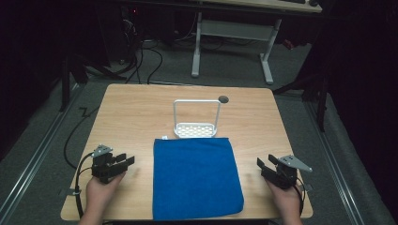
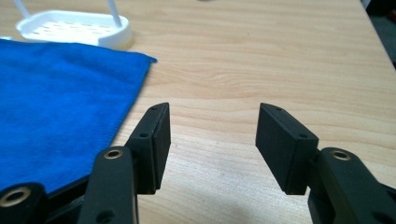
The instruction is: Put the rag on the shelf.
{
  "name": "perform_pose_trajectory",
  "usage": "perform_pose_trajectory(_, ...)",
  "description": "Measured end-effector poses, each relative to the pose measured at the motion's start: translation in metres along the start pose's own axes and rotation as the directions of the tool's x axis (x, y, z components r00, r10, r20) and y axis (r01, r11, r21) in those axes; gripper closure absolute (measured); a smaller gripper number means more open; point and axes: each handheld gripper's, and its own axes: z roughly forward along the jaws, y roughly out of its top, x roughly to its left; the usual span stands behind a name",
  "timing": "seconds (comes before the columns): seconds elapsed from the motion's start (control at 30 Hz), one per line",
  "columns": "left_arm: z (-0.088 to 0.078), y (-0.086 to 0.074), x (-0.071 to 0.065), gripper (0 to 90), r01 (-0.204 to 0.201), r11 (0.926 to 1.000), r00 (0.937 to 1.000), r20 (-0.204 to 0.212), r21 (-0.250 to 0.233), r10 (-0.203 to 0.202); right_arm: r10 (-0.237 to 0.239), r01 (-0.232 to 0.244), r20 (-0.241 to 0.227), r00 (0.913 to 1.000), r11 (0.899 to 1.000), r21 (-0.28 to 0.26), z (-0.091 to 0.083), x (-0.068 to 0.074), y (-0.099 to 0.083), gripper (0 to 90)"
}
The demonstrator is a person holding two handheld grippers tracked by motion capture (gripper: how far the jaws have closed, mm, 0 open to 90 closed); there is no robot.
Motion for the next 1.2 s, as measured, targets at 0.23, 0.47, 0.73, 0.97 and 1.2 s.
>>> perform_pose_trajectory(0.23,0.0066,-0.0002,-0.0053,52.3,-0.019,0.9998,0.9998,0.002,0.010,0.019,-0.012,0.012,0.003,0.9999,1.000,0.009,0.0042,0.0045,-0.0015,46.9)
perform_pose_trajectory(0.47,0.0095,-0.0019,-0.0046,51.8,-0.052,0.9981,0.9985,-0.016,0.034,0.052,-0.006,0.006,0.006,1.0000,1.000,0.018,0.0057,0.0033,-0.0026,47.8)
perform_pose_trajectory(0.73,0.0092,-0.0022,-0.0046,51.7,-0.062,0.9974,0.9976,-0.027,0.036,0.063,-0.002,0.002,0.005,1.0000,1.000,0.017,0.0056,0.0024,-0.0026,48.3)
perform_pose_trajectory(0.97,0.0093,-0.0022,-0.0048,51.6,-0.068,0.9971,0.9970,-0.035,0.035,0.069,-0.005,0.005,0.007,1.0000,1.000,0.014,0.0052,0.0023,-0.0021,48.8)
perform_pose_trajectory(1.2,0.0083,-0.0023,-0.0050,51.7,-0.072,0.9970,0.9962,-0.047,0.030,0.073,-0.010,0.010,0.006,0.9999,1.000,0.012,0.0049,0.0026,-0.0018,48.8)
